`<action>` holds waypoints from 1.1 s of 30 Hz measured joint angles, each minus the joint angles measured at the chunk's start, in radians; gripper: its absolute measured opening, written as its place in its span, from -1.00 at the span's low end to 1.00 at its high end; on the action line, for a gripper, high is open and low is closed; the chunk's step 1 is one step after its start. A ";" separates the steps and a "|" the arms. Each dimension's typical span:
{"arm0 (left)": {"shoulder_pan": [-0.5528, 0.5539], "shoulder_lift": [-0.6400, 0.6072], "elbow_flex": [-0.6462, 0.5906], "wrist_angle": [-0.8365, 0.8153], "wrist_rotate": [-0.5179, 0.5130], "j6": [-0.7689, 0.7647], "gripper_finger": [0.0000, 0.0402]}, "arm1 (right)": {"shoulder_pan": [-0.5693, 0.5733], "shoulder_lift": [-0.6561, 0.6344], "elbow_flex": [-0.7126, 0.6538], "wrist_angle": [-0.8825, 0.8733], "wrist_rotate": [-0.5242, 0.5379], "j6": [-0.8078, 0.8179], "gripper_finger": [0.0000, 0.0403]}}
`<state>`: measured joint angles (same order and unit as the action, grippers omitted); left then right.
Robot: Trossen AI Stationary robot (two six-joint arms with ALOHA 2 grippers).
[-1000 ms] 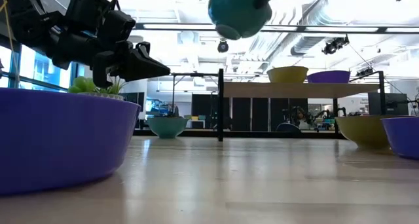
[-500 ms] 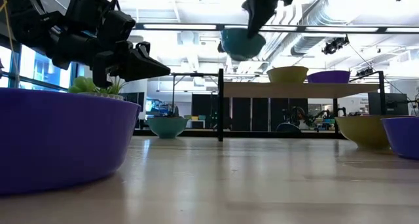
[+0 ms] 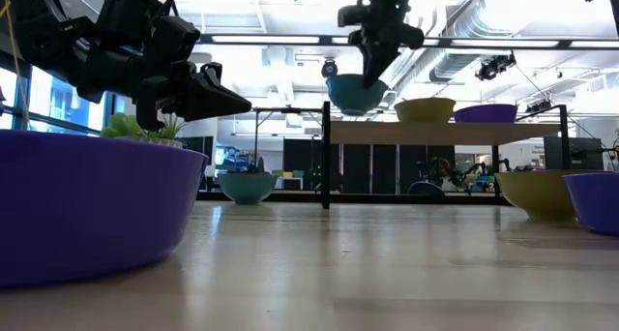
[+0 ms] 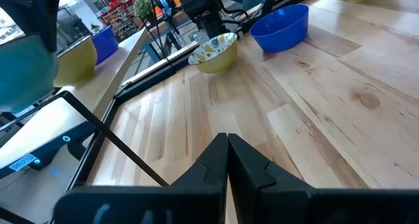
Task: Pick & Place Mini bowls
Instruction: Put the bottom right blue patterned bowl on the shelf
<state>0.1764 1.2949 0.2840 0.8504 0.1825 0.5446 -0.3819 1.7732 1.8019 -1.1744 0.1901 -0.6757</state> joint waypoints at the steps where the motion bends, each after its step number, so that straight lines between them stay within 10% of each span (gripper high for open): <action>1: 0.000 0.000 0.000 0.000 0.000 0.000 -0.99 | -0.005 0.001 0.000 0.000 0.001 -0.007 -0.95; 33: 0.000 0.000 0.000 -0.016 -0.006 0.003 -0.99 | -0.057 0.065 0.000 -0.018 0.017 -0.100 -0.92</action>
<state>0.1763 1.2949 0.2840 0.8349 0.1764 0.5480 -0.4389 1.8385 1.8019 -1.1927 0.2070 -0.7753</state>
